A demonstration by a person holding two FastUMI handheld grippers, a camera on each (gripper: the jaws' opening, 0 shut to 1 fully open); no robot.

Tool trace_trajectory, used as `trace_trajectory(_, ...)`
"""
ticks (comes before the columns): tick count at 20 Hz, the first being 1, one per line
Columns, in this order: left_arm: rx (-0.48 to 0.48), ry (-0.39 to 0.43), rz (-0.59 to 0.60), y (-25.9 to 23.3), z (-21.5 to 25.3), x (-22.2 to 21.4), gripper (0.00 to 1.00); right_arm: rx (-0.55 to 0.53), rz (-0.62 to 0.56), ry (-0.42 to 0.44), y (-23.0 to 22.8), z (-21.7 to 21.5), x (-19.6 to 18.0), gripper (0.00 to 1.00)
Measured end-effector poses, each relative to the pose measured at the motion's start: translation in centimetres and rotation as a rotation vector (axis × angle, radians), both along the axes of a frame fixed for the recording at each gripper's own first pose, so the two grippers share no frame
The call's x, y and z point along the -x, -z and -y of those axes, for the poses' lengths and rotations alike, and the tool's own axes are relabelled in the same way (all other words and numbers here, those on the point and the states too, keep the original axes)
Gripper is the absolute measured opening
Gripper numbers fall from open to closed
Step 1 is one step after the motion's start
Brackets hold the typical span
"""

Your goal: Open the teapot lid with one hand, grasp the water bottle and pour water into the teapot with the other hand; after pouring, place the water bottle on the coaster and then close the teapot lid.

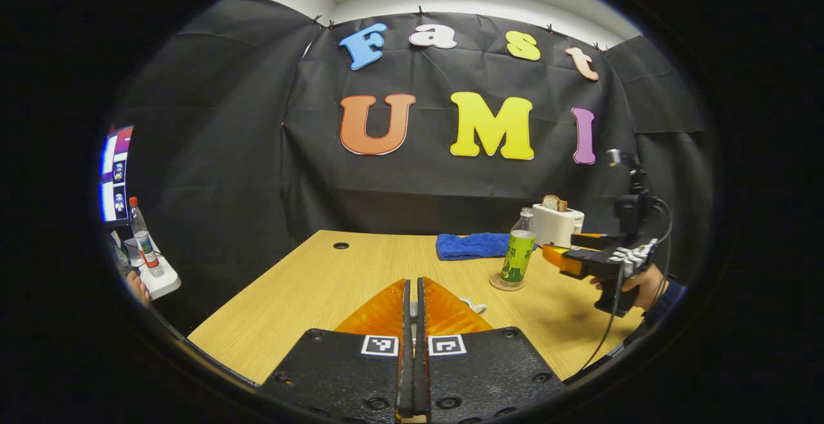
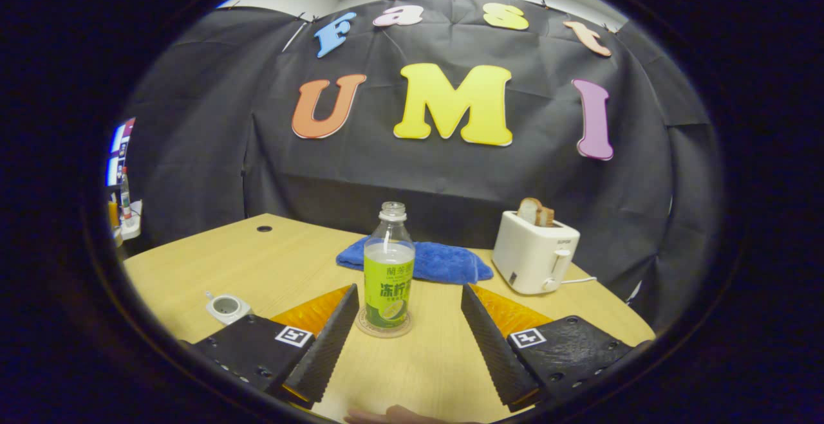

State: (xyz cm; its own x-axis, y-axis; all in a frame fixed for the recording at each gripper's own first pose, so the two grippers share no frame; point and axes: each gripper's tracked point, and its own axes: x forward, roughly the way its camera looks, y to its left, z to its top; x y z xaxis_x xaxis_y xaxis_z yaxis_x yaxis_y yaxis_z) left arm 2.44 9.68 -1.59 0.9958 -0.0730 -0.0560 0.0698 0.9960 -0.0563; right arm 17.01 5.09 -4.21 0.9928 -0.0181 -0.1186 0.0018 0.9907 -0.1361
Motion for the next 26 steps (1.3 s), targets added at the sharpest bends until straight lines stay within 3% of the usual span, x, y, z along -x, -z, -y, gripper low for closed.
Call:
trace_trajectory(6, 0.026, -0.009, -0.023, 1.1, 0.2, -0.9, 0.03, 0.018, 0.083, 0.060, -2.8, 3.5, 8.3, 0.95)
trace_trajectory(11, 0.039, -0.019, -0.032, 1.7, 1.7, -2.2, 0.03, 0.012, 0.117, 0.059, -3.8, 5.7, 12.4, 0.97)
trace_trajectory(16, 0.059, 0.028, -0.006, 1.3, 4.7, -5.8, 0.03, -0.023, 0.097, 0.007, -2.5, 7.0, 13.2, 0.95)
trace_trajectory(21, 0.074, 0.062, -0.016, 4.3, 6.3, -11.1, 0.03, -0.048, 0.115, 0.032, -3.1, 9.5, 12.7, 0.95)
trace_trajectory(26, 0.077, 0.091, -0.037, 7.5, 7.9, -13.6, 0.03, -0.054, 0.118, 0.038, -3.2, 10.4, 12.5, 0.97)
